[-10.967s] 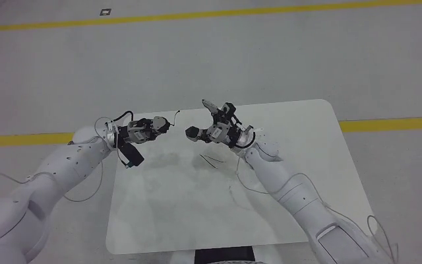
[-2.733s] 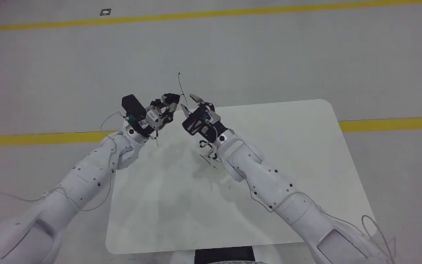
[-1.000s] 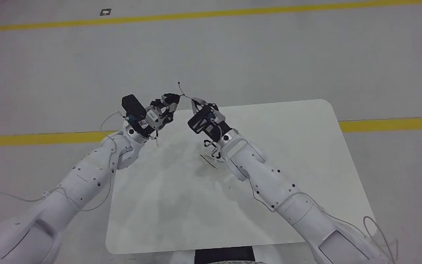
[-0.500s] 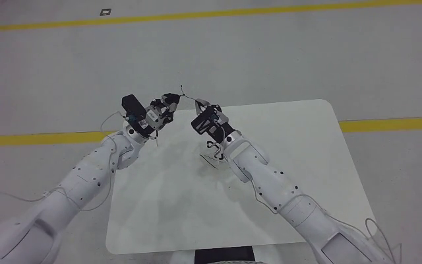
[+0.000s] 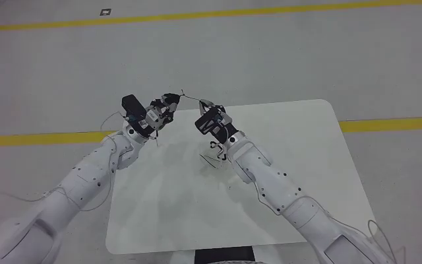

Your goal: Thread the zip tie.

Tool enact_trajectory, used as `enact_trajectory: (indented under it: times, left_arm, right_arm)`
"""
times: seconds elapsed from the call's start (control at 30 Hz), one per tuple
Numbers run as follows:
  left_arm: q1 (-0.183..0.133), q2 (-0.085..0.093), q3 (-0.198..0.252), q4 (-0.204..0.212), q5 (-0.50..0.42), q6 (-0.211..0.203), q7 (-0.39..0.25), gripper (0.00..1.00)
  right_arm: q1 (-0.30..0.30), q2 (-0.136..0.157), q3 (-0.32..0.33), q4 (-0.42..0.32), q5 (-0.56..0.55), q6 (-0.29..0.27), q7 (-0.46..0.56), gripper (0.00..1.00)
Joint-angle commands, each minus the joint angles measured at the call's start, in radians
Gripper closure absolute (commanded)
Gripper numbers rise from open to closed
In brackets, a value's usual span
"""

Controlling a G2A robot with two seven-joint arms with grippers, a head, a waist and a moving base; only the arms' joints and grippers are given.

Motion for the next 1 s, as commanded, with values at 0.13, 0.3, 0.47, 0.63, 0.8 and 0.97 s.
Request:
enact_trajectory:
  times: [0.13, 0.3, 0.47, 0.63, 0.8, 0.97]
  left_arm:
    - [0.000, 0.000, 0.000, 0.000, 0.000, 0.000, 0.000, 1.00]
    - [0.000, 0.000, 0.000, 0.000, 0.000, 0.000, 0.000, 1.00]
    - [0.000, 0.000, 0.000, 0.000, 0.000, 0.000, 0.000, 1.00]
    - [0.000, 0.000, 0.000, 0.000, 0.000, 0.000, 0.000, 1.00]
    - [0.000, 0.000, 0.000, 0.000, 0.000, 0.000, 0.000, 1.00]
    - [0.000, 0.000, 0.000, 0.000, 0.000, 0.000, 0.000, 1.00]
  right_arm:
    - [-0.009, 0.009, 0.007, -0.013, 0.000, 0.002, 0.005, 1.00]
    - [-0.016, 0.016, 0.012, -0.022, 0.000, 0.003, 0.009, 1.00]
    - [-0.021, 0.022, 0.015, -0.030, 0.000, 0.005, 0.013, 1.00]
    - [-0.024, 0.028, 0.015, -0.035, 0.000, 0.006, 0.017, 1.00]
    - [-0.027, 0.032, 0.017, -0.038, 0.000, 0.007, 0.020, 1.00]
    - [-0.030, 0.034, 0.021, -0.040, 0.000, 0.008, 0.023, 1.00]
